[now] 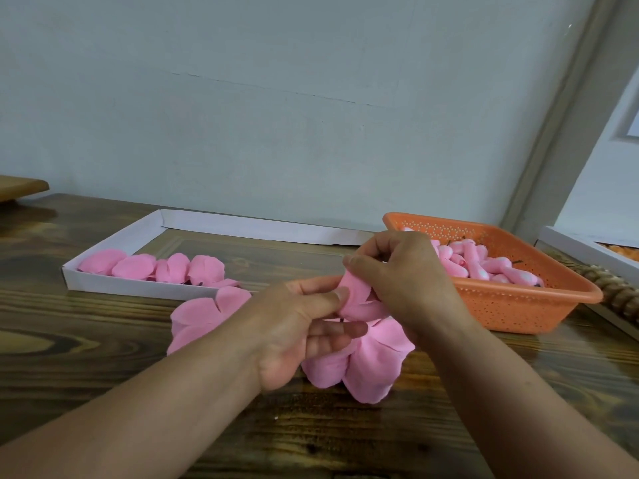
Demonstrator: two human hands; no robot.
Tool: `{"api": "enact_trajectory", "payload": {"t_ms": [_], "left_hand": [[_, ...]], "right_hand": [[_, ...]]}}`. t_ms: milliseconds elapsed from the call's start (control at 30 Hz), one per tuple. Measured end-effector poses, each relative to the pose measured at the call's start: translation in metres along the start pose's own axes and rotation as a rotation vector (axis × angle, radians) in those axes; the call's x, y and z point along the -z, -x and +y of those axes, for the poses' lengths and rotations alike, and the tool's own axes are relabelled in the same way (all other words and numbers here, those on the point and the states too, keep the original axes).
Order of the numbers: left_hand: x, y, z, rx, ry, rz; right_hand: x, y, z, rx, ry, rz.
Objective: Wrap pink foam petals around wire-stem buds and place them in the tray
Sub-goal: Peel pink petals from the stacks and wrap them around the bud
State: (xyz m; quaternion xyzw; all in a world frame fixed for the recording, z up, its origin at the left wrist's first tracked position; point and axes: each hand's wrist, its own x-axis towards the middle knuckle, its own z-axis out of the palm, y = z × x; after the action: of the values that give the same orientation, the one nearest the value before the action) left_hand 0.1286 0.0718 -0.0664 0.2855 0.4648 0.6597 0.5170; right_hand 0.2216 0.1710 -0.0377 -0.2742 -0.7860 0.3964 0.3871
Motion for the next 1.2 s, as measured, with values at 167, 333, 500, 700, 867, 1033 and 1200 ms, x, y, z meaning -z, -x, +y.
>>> {"api": "enact_trajectory", "payload": {"t_ms": [167, 333, 500, 700, 867, 1033, 1200], "left_hand": [[0.0, 0.001, 0.006, 0.096, 0.162, -0.054], [0.005, 0.001, 0.012, 0.091, 0.221, -0.068], [0.006, 0.0, 0.015, 0.105, 0.254, -0.068], [0.009, -0.001, 0.016, 0.118, 0.249, -0.097], [0.01, -0.002, 0.014, 0.104, 0.221, -0.135], [0.01, -0.003, 0.012, 0.107, 0.181, -0.129], [0.009, -0.001, 0.011, 0.129, 0.142, -0.129]], "right_hand": [[0.02, -0.009, 0.001, 0.012, -0.157, 0.026], [0.036, -0.011, 0.003, 0.118, -0.346, -0.102], [0.039, -0.013, 0.012, 0.178, -0.251, -0.195], [0.033, -0.011, 0.013, 0.193, -0.294, -0.281], [0.023, -0.003, 0.006, 0.221, -0.184, -0.338], [0.019, -0.001, 0.005, 0.222, -0.167, -0.3], [0.023, -0.002, 0.005, 0.248, -0.143, -0.348]]}}
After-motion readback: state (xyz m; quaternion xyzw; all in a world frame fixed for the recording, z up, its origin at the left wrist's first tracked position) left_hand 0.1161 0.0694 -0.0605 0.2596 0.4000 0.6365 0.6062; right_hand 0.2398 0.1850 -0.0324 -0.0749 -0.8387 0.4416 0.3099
